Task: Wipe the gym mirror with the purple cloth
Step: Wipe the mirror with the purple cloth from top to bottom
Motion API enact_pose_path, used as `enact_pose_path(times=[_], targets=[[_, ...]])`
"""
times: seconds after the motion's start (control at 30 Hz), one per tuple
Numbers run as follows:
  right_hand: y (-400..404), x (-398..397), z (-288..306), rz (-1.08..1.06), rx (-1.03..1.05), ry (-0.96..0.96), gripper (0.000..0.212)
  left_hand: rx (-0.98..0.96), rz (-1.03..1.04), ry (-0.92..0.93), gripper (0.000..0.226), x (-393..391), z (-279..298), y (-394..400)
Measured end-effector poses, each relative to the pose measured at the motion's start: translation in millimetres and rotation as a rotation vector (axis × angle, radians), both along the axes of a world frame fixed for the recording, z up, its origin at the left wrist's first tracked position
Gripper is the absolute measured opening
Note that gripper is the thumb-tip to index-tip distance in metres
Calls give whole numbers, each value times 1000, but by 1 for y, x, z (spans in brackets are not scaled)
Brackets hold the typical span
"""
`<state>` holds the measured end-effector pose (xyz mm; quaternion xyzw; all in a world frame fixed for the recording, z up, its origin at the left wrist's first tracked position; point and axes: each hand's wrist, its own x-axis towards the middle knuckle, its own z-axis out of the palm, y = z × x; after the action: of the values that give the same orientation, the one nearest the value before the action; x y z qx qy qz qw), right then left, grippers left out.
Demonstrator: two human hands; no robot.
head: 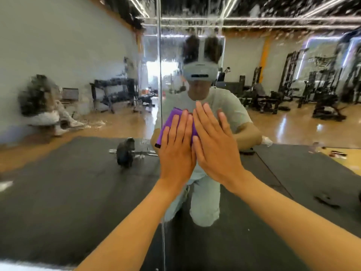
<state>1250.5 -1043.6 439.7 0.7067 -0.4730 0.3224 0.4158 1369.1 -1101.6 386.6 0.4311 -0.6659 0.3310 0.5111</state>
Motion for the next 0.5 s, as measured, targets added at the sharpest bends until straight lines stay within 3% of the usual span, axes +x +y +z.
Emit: enact_pose_path(times=[0.27,0.37,0.5], targets=[[13,-3,-86,-27,74,17,59,148,-14,-97,67,15,-141,11],[16,-8,-78,-14,111,42,60,109,-41,-206,65,24,-95,6],[12,-22,-32,-23,55,-99,64,-17,-118,-291,59,27,32,-5]])
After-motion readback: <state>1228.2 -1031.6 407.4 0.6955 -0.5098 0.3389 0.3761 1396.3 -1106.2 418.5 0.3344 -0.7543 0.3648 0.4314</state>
